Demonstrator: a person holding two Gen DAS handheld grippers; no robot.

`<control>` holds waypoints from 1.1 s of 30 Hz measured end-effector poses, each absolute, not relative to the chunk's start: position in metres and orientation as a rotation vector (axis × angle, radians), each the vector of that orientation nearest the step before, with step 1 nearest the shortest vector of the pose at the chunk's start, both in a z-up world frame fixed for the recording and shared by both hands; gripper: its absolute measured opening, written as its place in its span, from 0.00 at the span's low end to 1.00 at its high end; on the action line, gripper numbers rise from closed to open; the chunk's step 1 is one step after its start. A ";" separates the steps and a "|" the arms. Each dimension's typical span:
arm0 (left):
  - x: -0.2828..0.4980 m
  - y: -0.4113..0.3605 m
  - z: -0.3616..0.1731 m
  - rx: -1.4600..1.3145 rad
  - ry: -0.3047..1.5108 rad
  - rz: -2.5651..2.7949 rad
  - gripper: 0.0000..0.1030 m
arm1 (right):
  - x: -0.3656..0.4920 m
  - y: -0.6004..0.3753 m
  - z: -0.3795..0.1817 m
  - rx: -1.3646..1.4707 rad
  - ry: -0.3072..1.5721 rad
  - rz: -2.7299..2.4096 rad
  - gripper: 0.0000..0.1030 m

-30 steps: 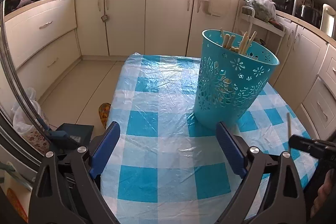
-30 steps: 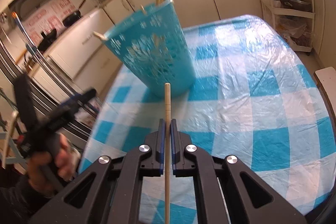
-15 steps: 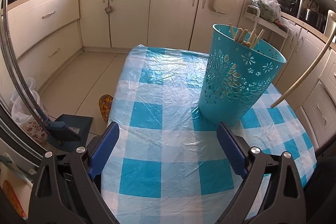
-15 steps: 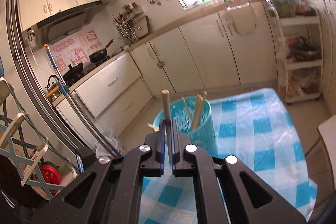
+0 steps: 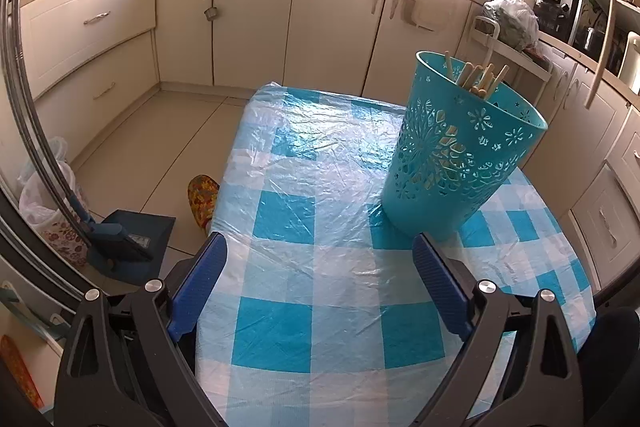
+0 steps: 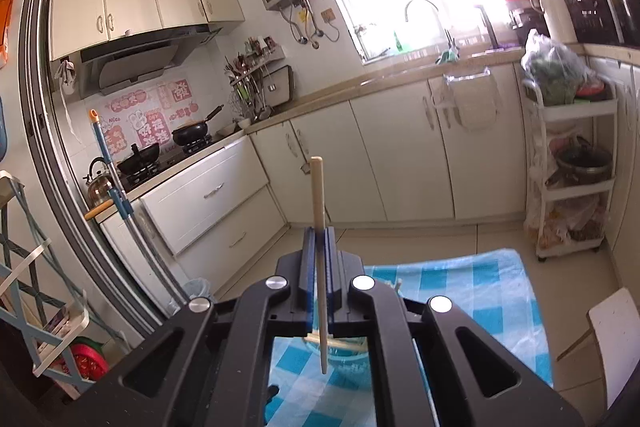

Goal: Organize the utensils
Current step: 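Carry the chopstick over the teal basket and open the right gripper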

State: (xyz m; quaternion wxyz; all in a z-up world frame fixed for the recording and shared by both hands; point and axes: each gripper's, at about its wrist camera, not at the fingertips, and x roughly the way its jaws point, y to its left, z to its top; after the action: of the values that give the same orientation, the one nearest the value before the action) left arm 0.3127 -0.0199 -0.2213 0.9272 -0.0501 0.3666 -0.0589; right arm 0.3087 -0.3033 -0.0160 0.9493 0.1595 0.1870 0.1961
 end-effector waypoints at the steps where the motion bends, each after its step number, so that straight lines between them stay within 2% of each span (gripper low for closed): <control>1: 0.312 -0.020 -0.221 -0.103 0.751 -0.121 0.88 | 0.313 -0.302 -0.016 0.323 0.375 0.390 0.05; 8: 0.311 -0.018 -0.218 -0.107 0.750 -0.118 0.88 | 0.346 -0.287 -0.042 0.299 0.391 0.320 0.05; 19: 0.312 -0.016 -0.215 -0.110 0.756 -0.112 0.93 | 0.382 -0.259 -0.114 0.236 0.577 0.279 0.05; 29: 0.312 -0.020 -0.208 -0.095 0.757 -0.077 0.93 | 0.385 -0.247 -0.134 0.195 0.658 0.270 0.05; 32: 0.313 -0.022 -0.206 -0.091 0.764 -0.062 0.93 | 0.379 -0.250 -0.133 0.200 0.650 0.251 0.07; 33: 0.313 -0.022 -0.205 -0.089 0.766 -0.061 0.93 | 0.379 -0.251 -0.133 0.202 0.648 0.246 0.13</control>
State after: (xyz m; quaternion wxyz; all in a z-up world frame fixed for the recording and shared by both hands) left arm 0.3126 -0.0224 -0.2047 0.9262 -0.0433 0.3734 -0.0295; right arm 0.3787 -0.2515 -0.1333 0.9355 0.0989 0.3172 0.1202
